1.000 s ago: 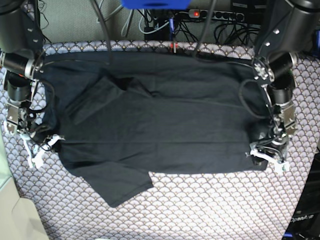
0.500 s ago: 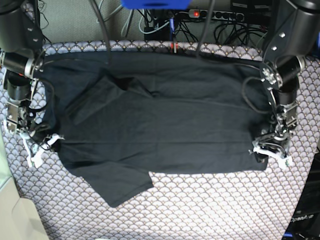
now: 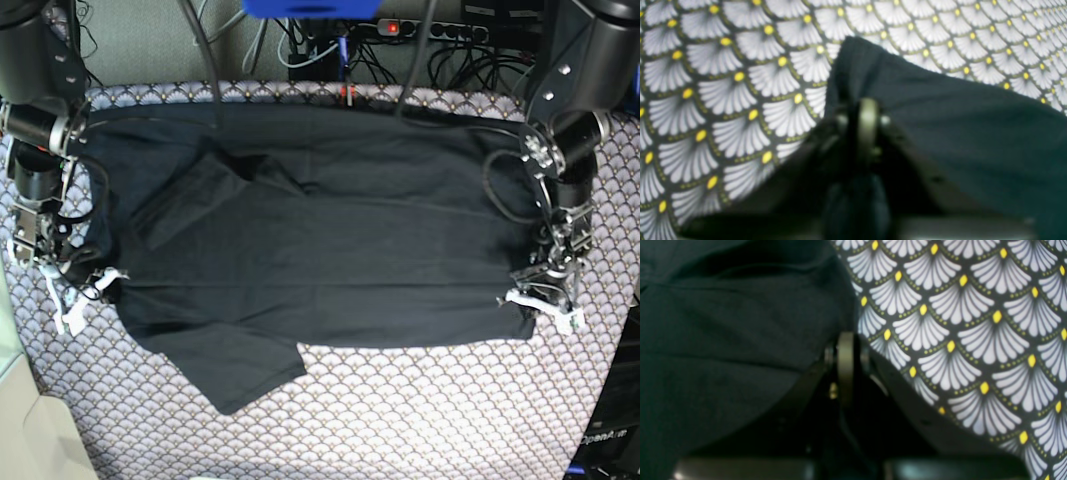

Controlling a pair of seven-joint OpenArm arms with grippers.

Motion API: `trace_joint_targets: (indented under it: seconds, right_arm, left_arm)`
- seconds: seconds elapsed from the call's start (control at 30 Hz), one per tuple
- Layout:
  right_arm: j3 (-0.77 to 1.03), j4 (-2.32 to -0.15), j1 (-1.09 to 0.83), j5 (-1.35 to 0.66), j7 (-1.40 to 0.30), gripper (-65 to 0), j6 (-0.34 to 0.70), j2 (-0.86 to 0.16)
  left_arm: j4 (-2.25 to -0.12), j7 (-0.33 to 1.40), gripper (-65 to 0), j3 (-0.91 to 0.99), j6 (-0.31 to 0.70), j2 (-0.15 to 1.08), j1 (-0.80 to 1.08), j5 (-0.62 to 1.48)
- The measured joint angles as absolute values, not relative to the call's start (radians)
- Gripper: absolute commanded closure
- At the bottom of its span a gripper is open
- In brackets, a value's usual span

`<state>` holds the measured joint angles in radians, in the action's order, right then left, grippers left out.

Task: Fold the T-shirt properly
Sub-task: 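Lift the grasped edges and fold them toward the shirt's collar edge, then pull the folded layer back toward the arms with both grippers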

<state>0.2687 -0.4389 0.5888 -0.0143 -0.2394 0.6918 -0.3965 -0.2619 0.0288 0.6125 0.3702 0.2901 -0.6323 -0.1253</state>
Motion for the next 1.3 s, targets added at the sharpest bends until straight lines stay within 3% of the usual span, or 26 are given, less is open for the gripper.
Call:
trace_joint_targets:
  seconds: [0.13,0.67,1.03,1.3]
  right_arm:
    - [0.267,-0.440,0.589,-0.014,-0.243,0.0,0.692,-0.408]
    - [0.271,-0.471,0.574,-0.019,-0.296,0.0,0.703,-0.441]
    - [0.273,-1.298,0.164,-0.012,-0.514,0.0,0.702,-0.364]
    - [0.347,-1.642,-0.025,-0.019,-0.564,0.0,0.702,-0.309]
  left_arm:
    - [-0.307,0.149,0.0,0.612,0.377,0.300,-0.638,-0.125]
    - [-0.897,0.487,0.0,0.612,0.396,0.217,-0.453,-0.120]
    - [-1.170,0.558,0.0,0.613,0.389,0.167,-0.321,-0.125]
    - [-1.333,0.607,0.0,0.617,0.389,0.152,-0.202,-0.123]
